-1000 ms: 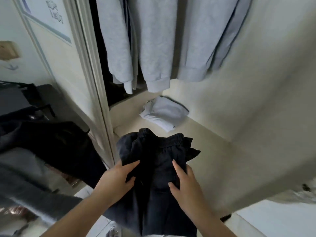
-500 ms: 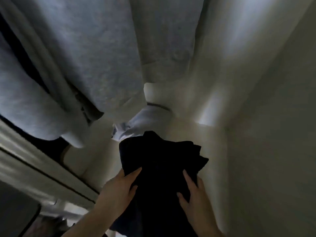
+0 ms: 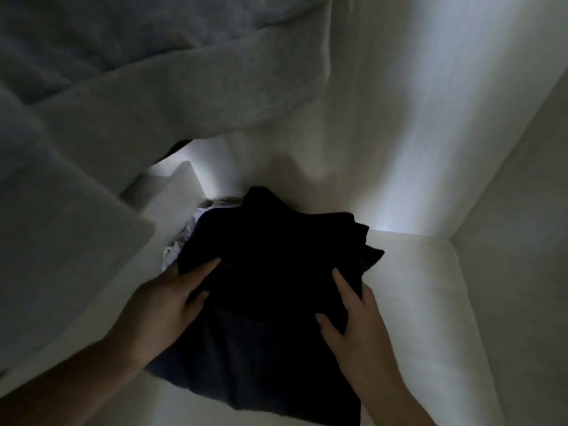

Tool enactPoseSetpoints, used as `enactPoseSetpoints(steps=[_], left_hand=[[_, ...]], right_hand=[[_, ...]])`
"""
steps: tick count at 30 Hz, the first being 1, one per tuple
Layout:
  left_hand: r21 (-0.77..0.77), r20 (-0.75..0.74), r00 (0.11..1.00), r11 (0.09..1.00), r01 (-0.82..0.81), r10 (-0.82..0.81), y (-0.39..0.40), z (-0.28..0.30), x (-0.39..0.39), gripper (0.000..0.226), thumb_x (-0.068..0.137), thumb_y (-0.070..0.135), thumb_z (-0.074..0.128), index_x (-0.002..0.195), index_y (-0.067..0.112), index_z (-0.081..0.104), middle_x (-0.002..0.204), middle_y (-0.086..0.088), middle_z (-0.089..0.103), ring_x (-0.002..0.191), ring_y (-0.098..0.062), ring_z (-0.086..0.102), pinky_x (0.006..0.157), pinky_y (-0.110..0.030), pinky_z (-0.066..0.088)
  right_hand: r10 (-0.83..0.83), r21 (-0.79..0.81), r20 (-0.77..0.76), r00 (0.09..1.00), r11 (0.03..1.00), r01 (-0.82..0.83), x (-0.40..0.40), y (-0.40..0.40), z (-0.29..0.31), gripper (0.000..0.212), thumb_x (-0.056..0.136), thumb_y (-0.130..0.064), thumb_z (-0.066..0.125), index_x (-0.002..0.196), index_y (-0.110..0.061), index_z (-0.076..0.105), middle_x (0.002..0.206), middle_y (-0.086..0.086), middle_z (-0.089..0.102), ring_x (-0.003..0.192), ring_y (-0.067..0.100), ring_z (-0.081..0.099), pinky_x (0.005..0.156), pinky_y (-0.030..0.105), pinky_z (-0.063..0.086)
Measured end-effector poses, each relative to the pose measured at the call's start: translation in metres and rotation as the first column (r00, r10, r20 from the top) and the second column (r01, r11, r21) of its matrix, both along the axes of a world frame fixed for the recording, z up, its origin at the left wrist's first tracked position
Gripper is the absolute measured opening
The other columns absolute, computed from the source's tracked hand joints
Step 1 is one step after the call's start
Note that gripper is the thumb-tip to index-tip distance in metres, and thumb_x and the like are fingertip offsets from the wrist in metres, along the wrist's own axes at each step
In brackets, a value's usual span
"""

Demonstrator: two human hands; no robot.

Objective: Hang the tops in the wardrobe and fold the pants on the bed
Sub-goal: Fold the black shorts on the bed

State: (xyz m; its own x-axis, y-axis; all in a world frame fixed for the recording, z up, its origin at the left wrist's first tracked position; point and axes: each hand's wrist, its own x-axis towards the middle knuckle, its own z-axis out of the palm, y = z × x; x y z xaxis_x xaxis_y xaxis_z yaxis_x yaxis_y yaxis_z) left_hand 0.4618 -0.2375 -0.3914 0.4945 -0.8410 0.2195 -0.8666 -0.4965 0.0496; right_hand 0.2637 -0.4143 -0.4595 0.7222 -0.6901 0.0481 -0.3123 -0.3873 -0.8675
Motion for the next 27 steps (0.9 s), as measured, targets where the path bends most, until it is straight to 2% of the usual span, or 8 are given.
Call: enactPoseSetpoints(steps=[4, 7, 11, 17, 20, 22, 24, 27], left_hand=[[-0.045, 0.061, 0.996, 0.997, -0.058, 0.060, -0.021, 0.000, 0.053, 0.058, 0.077, 0.041, 0.043, 0.125, 0.015, 0.062, 0.083, -0.026, 0.066, 0.056, -0.034, 0.066, 0.045, -0.036, 0.055], [-0.049, -0.048, 0.989, 0.989, -0.139, 0.137, -0.036, -0.012, 0.098, 0.067, 0.077, 0.047, 0.043, 0.136, 0.016, 0.049, 0.104, -0.030, 0.063, 0.087, -0.043, 0.066, 0.068, -0.050, 0.057], [0.010, -0.197, 0.954, 0.974, -0.227, 0.224, -0.045, -0.043, 0.144, 0.065, 0.083, 0.018, 0.071, 0.141, 0.019, 0.043, 0.131, -0.021, 0.055, 0.118, -0.036, 0.056, 0.095, -0.045, 0.048], [0.132, -0.280, 0.877, 0.920, -0.369, 0.392, -0.036, -0.084, 0.164, 0.069, 0.073, -0.001, 0.075, 0.137, 0.001, 0.047, 0.137, -0.033, 0.038, 0.126, -0.047, 0.040, 0.106, -0.044, 0.036], [-0.076, -0.064, 0.966, 0.963, -0.257, 0.252, -0.043, -0.089, 0.152, 0.057, 0.075, 0.011, 0.064, 0.130, -0.001, 0.055, 0.140, -0.033, 0.037, 0.127, -0.051, 0.038, 0.104, -0.057, 0.036], [-0.163, 0.056, 0.994, 0.983, -0.087, 0.097, -0.055, -0.088, 0.135, 0.057, 0.080, 0.025, 0.053, 0.133, 0.004, 0.053, 0.147, -0.027, 0.034, 0.136, -0.042, 0.031, 0.108, -0.056, 0.030], [-0.141, 0.105, 0.994, 0.988, 0.056, -0.041, -0.074, -0.090, 0.124, 0.058, 0.084, 0.031, 0.047, 0.137, 0.008, 0.049, 0.151, -0.020, 0.031, 0.141, -0.034, 0.026, 0.111, -0.055, 0.024], [0.026, 0.099, 0.995, 1.000, 0.008, -0.011, -0.096, -0.109, 0.122, 0.063, 0.083, 0.033, 0.053, 0.142, 0.012, 0.044, 0.152, -0.019, 0.029, 0.142, -0.037, 0.025, 0.109, -0.060, 0.022]], right_hand=[[0.032, -0.047, 0.053, 0.998, 0.998, -0.030, 0.055, -0.031, 0.007, 0.076, 0.089, -0.020, 0.064, 0.140, -0.049, 0.018, 0.143, -0.015, 0.028, 0.127, 0.000, 0.036, 0.102, 0.005, 0.028], [0.071, -0.055, 0.046, 0.996, 0.996, -0.069, 0.097, -0.050, 0.005, 0.074, 0.090, -0.024, 0.062, 0.149, -0.035, 0.020, 0.150, -0.007, 0.023, 0.132, 0.009, 0.035, 0.108, 0.020, 0.032], [0.135, -0.009, -0.042, 0.990, 0.991, -0.135, 0.143, -0.070, -0.018, 0.076, 0.090, -0.029, 0.062, 0.151, -0.032, 0.017, 0.155, -0.003, 0.016, 0.138, 0.015, 0.029, 0.112, 0.028, 0.031], [0.116, 0.021, -0.329, 0.937, 0.993, -0.116, 0.165, -0.073, -0.050, 0.082, 0.089, -0.044, 0.058, 0.152, -0.032, 0.006, 0.158, 0.007, 0.005, 0.140, 0.026, 0.027, 0.109, 0.034, 0.033], [0.008, -0.243, -0.384, 0.923, 0.964, -0.109, 0.156, -0.069, -0.050, 0.088, 0.086, -0.051, 0.057, 0.152, -0.032, 0.002, 0.158, 0.016, -0.011, 0.146, 0.030, 0.003, 0.117, 0.046, 0.016], [-0.008, -0.513, -0.259, 0.966, 0.849, -0.130, 0.156, -0.061, -0.045, 0.087, 0.078, -0.044, 0.067, 0.150, -0.024, 0.023, 0.158, 0.022, 0.004, 0.146, 0.034, 0.009, 0.113, 0.057, 0.016], [0.088, -0.631, -0.176, 0.981, 0.754, -0.181, 0.170, -0.051, -0.041, 0.083, 0.070, -0.042, 0.070, 0.143, -0.019, 0.041, 0.154, 0.020, 0.024, 0.143, 0.034, 0.023, 0.109, 0.063, 0.022], [0.192, -0.672, -0.313, 0.930, 0.647, -0.360, 0.194, -0.040, -0.045, 0.079, 0.078, -0.049, 0.060, 0.146, -0.020, 0.034, 0.157, 0.015, 0.020, 0.146, 0.029, 0.016, 0.112, 0.064, 0.010]])
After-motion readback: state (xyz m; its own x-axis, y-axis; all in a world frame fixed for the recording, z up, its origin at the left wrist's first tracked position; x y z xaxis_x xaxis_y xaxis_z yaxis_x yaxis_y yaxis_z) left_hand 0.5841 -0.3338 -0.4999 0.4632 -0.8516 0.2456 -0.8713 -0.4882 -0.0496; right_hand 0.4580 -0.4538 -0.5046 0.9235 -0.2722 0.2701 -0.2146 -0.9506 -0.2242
